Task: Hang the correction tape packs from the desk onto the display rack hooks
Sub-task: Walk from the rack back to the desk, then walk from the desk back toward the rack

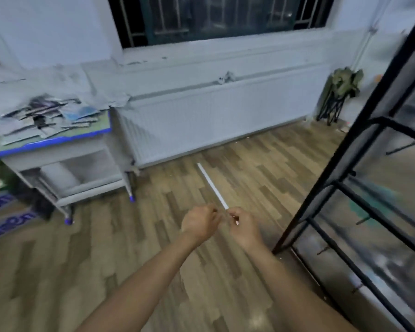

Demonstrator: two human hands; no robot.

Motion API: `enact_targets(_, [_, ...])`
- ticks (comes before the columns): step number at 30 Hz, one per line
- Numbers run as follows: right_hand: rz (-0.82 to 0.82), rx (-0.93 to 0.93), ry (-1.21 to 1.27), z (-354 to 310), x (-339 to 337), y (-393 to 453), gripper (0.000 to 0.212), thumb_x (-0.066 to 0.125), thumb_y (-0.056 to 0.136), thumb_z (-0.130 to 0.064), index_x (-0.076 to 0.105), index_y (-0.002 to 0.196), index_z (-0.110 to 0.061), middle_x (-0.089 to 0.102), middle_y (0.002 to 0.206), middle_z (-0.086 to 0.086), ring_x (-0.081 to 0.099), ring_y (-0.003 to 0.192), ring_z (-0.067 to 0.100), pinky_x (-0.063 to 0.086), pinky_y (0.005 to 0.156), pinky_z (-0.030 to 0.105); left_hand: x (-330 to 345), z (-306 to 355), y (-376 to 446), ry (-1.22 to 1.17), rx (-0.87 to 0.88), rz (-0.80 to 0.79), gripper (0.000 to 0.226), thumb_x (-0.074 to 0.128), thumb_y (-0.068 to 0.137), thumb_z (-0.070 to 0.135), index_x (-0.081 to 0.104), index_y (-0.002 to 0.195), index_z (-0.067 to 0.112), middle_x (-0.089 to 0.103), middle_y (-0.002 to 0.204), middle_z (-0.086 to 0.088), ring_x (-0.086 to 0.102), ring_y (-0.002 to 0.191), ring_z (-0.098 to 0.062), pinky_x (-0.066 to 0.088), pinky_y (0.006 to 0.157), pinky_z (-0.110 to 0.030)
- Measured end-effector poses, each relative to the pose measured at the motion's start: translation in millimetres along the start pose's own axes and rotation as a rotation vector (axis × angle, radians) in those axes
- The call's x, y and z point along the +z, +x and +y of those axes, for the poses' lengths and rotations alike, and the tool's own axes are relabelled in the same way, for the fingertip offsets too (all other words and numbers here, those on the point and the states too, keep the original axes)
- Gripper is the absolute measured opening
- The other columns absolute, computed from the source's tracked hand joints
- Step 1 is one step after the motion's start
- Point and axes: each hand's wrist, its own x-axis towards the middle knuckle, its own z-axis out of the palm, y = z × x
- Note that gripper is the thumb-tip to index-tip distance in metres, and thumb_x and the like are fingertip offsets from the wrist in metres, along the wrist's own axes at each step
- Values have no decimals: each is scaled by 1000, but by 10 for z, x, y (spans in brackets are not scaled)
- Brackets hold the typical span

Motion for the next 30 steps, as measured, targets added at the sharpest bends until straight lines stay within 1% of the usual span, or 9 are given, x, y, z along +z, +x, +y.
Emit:
enact_targets(3, [-96,-71,-38,-415,529,245,26,52,91,-8,67,112,-12,69,111,5,63,104,19,45,88,24,-271,-619,-33,-3,-119,87,30,46,95,42,66,107,21,68,108,-10,62,102,-31,48,75,-33])
enact_targets(7, [-239,-150,-19,-911,1239,592,27,51,94,-11,65,116,-13,68,114,4,62,104,17,38,81,13,-579,-1369,-28,-1,-259,181,31,47,95,39,65,110,19,68,108,-12,62,103,-33,48,77,-35])
enact_targets(10, [-317,-193,-14,-1231,1748,884,26,52,93,-12,66,115,-14,68,114,3,63,104,18,45,90,22,-793,-1863,100,20,-351,222,30,47,95,38,66,108,17,66,109,-11,61,103,-32,48,77,-35])
enact_targets(12, [-358,-204,-1,-1428,2056,1137,25,54,92,-11,67,113,-14,69,112,4,64,103,19,48,91,27,-924,-2174,260,38,-404,227,30,46,96,38,64,108,18,64,111,-11,60,104,-32,47,78,-34])
enact_targets(17, [-419,-230,16,-1902,2634,1952,23,53,91,-8,68,108,-14,71,107,4,65,100,19,47,88,26,-1317,-2851,882,37,-510,243,29,46,96,38,62,107,16,65,110,-10,61,99,-31,44,72,-31])
enact_targets(21, [-448,-276,-20,-2290,2951,2563,24,54,92,-9,67,111,-14,70,109,3,64,103,18,46,89,25,-1651,-3300,1348,1,-580,245,30,46,97,39,61,113,19,63,116,-8,60,104,-29,44,80,-32])
enact_targets(26, [-507,-328,-49,-2728,3390,3140,23,53,93,-13,66,113,-16,68,110,0,62,102,15,38,81,14,-2012,-3836,1830,1,-630,321,29,48,96,34,62,109,12,63,109,-11,59,104,-30,45,80,-35])
enact_targets(28, [-526,-322,-26,-2921,3606,3378,24,53,93,-12,65,113,-14,68,110,1,63,102,17,42,85,18,-2155,-4065,2051,2,-649,338,30,47,97,35,60,113,13,62,112,-10,58,106,-29,44,82,-36])
enact_targets(30, [-546,-341,-30,-3121,3837,3617,24,52,93,-12,64,113,-15,68,110,1,63,102,18,47,90,27,-2287,-4329,2277,-16,-657,350,33,47,97,35,58,121,15,61,117,-8,58,107,-27,45,85,-37])
